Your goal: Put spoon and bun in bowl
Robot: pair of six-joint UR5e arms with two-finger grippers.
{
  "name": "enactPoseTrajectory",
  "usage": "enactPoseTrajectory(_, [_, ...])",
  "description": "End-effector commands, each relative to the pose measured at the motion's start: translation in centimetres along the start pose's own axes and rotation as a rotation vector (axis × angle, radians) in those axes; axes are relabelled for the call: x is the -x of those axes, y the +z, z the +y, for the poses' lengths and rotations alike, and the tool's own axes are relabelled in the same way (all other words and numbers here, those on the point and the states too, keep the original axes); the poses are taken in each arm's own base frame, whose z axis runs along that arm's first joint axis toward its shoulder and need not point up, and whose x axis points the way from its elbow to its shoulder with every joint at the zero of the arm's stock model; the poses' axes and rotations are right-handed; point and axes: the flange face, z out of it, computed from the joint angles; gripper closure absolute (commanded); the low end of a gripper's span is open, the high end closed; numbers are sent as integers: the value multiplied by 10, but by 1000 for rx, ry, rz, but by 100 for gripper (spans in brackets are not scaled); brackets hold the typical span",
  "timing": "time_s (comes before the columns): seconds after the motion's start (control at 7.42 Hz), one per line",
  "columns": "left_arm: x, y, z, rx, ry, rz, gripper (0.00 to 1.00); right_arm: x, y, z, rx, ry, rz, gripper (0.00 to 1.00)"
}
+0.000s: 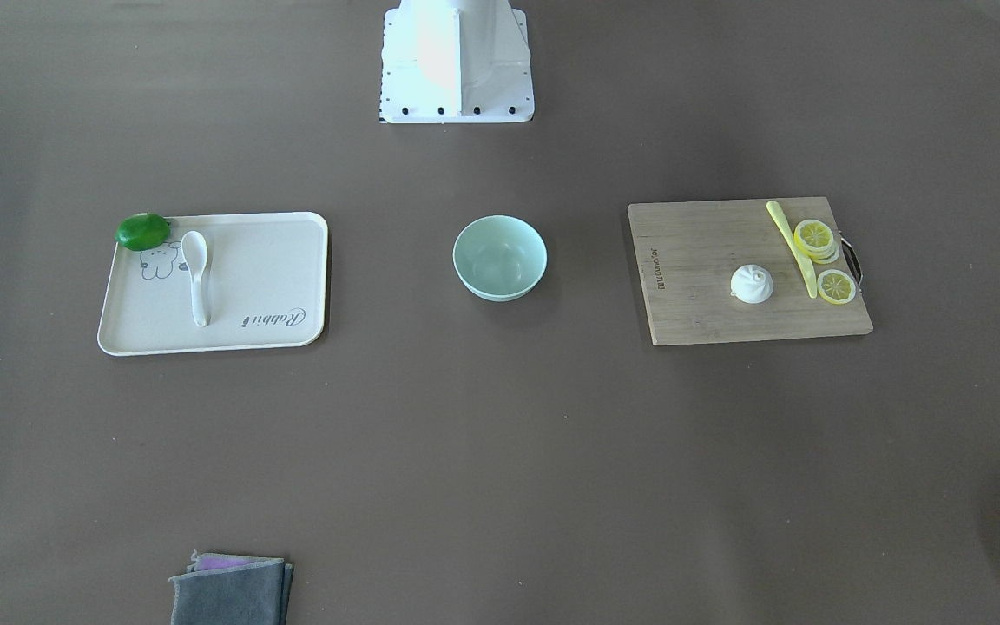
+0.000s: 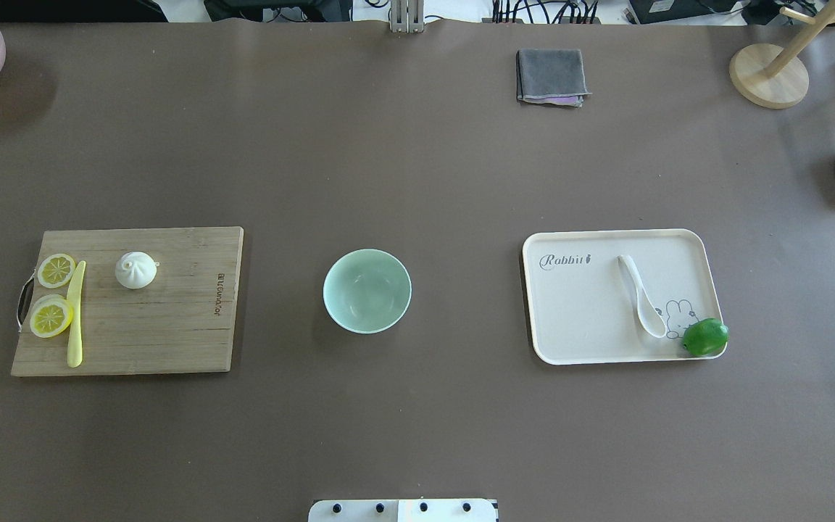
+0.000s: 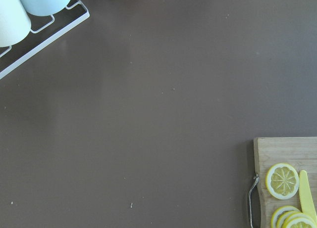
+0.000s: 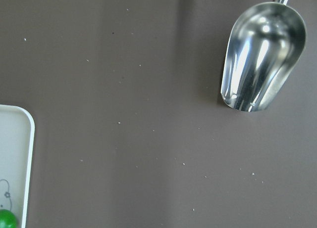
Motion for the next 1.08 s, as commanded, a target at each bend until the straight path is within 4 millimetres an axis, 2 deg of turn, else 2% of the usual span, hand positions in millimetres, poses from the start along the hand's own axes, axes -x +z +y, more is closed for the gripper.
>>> enactPoseTrajectory(0.0, [-33,-6,-27,-73,126,33,2,56,-4,-39,-19,-42,-12,0])
enactPoseTrajectory(0.13, [-65,1,-46,-98,225,66,2,88,-1,-58,-34,-116,-25,0])
enactPoseTrajectory(0.27, [-82,12,-45,-109,296,95,2,118,23,-64,-29,-211,-45,0])
enactPoseTrajectory(0.4, [-97,25,-43,-100,315,120,2,137,31,-65,-80,-288,-76,0])
enactPoseTrajectory(0.54, [-127,49,-53,-60,308,144,2,163,32,-72,-94,-307,-100,0])
enactPoseTrajectory(0.67, [-146,54,-64,-62,348,161,2,189,45,-77,-83,-347,-106,0])
enactPoseTrajectory(0.81, [-163,92,-63,4,338,170,2,199,55,-79,-88,-321,-64,0])
enactPoseTrajectory(0.94, [-188,118,-55,16,326,139,2,216,64,-76,-95,-341,-69,0])
